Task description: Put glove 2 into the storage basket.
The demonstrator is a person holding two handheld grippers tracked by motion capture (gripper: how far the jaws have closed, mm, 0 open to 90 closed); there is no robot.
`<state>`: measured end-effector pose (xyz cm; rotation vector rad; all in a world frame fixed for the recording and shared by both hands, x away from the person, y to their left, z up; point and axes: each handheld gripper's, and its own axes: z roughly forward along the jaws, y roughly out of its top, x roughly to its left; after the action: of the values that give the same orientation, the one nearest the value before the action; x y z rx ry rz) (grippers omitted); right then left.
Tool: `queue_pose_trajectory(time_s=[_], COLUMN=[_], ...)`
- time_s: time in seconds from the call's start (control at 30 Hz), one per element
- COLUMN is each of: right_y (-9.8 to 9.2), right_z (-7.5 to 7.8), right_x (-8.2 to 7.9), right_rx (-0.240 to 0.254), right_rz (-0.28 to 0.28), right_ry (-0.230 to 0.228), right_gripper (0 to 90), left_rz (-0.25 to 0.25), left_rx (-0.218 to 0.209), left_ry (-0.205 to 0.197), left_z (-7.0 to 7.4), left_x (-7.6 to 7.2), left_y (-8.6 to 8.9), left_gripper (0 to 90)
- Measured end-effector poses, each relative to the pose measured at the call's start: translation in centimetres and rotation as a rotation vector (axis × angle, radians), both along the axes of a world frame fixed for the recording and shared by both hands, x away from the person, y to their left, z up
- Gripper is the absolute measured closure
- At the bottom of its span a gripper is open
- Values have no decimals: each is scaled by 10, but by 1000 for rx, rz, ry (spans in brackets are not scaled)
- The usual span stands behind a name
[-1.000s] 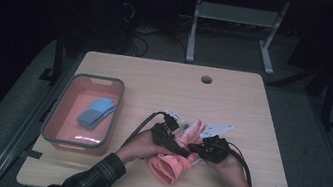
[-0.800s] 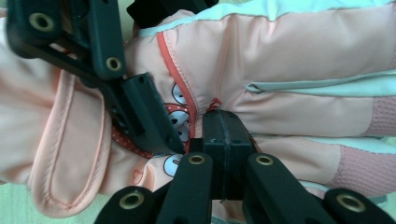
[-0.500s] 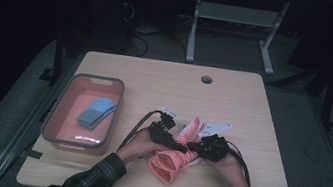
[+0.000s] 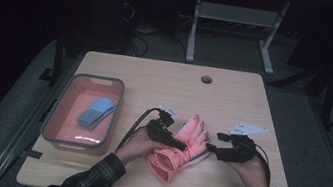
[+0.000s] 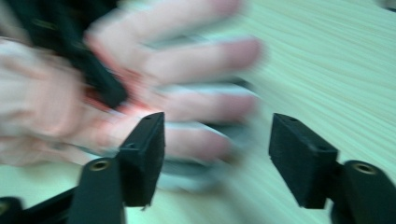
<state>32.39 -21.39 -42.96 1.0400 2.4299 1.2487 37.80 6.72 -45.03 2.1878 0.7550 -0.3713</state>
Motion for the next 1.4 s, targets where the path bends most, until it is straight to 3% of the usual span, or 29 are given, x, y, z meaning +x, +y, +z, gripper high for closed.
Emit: queue_pose_trajectory(time_s=[0.17, 0.3, 0.53, 0.73, 0.93, 1.0, 1.4], right_y=[-18, -18, -18, -18, -16, -16, -16], right_z=[-15, -26, -40, -45, -50, -52, -53], right_x=[10, 15, 22, 24, 23, 21, 22], right_rx=[-28, -82, -122, -141, -152, -133, -132], right_rz=[-87, -110, -133, -137, -142, -146, -155], right_ry=[38, 58, 82, 79, 31, 17, 12], right_gripper=[240, 181, 150, 144, 128, 104, 98], left_rz=[17, 23, 45, 69, 95, 103, 196], left_rx=[-11, -18, -50, -68, -70, -67, -104], left_ry=[-26, -53, -95, -143, -176, -186, -197], left_z=[10, 20, 39, 59, 73, 77, 101], left_x=[0, -1, -3, -6, -6, -6, -1], left_y=[7, 13, 22, 32, 46, 51, 95], left_gripper=[614, 617, 619, 617, 617, 616, 611])
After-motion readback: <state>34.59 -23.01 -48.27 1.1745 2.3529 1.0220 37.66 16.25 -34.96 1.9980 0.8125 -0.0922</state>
